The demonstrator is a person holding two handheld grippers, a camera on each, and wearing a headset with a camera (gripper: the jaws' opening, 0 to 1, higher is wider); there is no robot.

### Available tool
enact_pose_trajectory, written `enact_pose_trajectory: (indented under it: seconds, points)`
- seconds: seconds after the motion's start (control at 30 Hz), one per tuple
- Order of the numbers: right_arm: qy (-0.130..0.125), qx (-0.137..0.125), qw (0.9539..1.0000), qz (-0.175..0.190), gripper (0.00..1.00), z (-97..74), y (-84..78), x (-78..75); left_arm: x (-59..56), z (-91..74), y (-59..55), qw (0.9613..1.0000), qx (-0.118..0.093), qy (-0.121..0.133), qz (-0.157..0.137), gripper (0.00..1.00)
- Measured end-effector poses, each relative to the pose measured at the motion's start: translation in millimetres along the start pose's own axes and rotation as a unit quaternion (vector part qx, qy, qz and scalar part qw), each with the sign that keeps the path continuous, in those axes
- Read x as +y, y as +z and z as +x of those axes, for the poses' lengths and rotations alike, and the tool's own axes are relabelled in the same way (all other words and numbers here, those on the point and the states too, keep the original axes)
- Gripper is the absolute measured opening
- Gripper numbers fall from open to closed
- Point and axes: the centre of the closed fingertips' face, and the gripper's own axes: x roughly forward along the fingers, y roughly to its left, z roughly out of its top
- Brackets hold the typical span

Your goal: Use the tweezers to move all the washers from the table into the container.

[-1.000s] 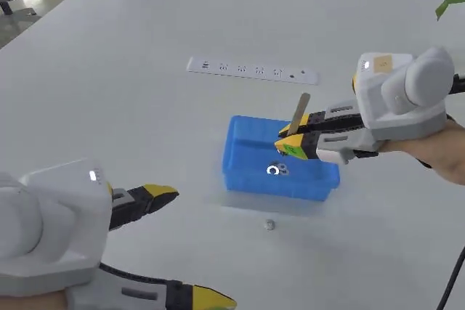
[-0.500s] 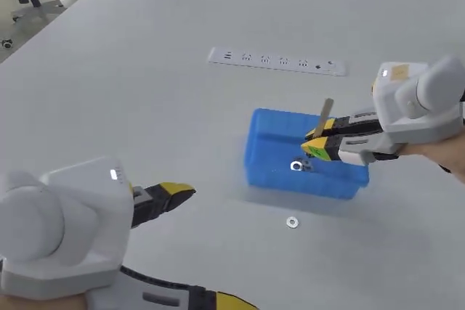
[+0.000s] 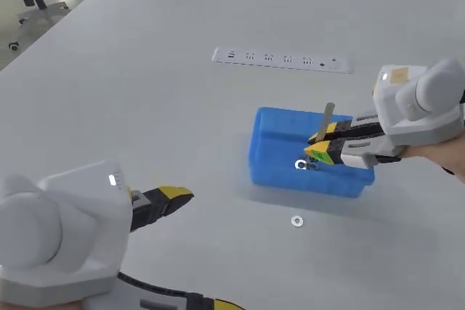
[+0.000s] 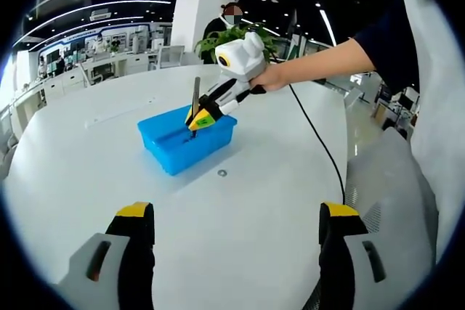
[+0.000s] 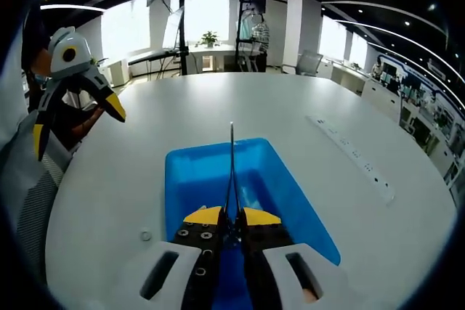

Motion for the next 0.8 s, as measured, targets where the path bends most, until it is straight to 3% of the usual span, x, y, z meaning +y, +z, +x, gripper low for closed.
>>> enact_pose_trajectory:
  seconds: [0.3, 0.6, 0.7, 0.8]
  points:
    - [0.001, 0.000, 1.0000, 0.001, 0.10, 0.6, 1.6, 1.6, -0.7, -0.2, -2.5, 1.0000, 0.007, 0.000, 0.004, 0.99]
    - [-0.012, -0.006, 0.9999, -0.005, 0.10, -10.2, 10.1, -1.8, 0.4, 0.0, 3.6, 0.9998, 0.002, 0.002, 0.017, 0.99]
    - [-0.010, -0.009, 0.9999, -0.010, 0.09, -13.6, 13.9, 1.3, 2.8, 1.5, 10.1, 0.9998, -0.003, 0.000, 0.022, 0.99]
    - [-0.002, -0.013, 0.9998, -0.016, 0.09, -15.7, 18.9, 6.7, 17.7, 7.2, 28.5, 0.9992, -0.014, 0.008, 0.037, 0.99]
